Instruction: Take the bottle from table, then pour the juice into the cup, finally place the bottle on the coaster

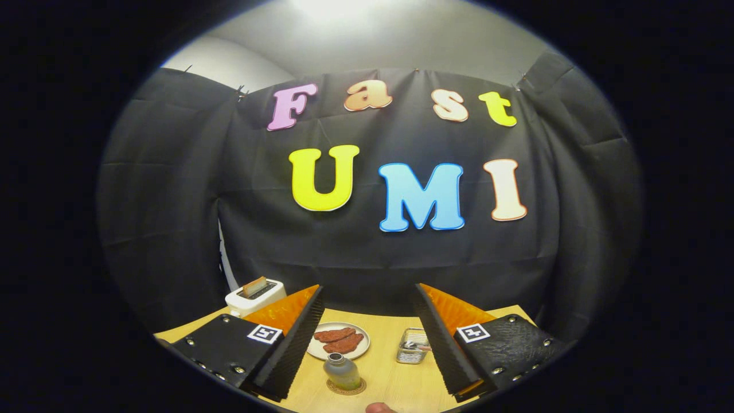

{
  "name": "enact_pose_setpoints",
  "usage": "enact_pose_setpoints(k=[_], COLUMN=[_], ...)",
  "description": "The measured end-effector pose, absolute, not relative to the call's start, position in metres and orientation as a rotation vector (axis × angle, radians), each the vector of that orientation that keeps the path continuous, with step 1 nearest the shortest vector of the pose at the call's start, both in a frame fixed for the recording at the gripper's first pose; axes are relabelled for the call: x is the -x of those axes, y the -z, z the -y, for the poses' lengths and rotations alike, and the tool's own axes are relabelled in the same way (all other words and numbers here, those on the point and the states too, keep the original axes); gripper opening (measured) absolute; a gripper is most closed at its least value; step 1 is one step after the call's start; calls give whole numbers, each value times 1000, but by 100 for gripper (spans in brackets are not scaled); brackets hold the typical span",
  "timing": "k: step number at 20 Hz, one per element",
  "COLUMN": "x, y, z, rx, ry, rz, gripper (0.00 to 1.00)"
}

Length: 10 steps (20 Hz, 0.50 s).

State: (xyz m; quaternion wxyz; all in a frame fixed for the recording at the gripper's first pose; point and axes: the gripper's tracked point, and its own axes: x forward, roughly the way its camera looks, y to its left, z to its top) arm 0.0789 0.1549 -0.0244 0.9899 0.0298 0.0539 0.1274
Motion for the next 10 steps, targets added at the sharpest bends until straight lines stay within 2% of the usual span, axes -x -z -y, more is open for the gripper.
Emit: enact_pose_setpoints(k=[4, 10], x=[-54, -43], y=[-14, -31], z=[-136, -124], rx=[-42, -22], ry=[-189, -214], rz=[-104, -69], gripper=[95, 95])
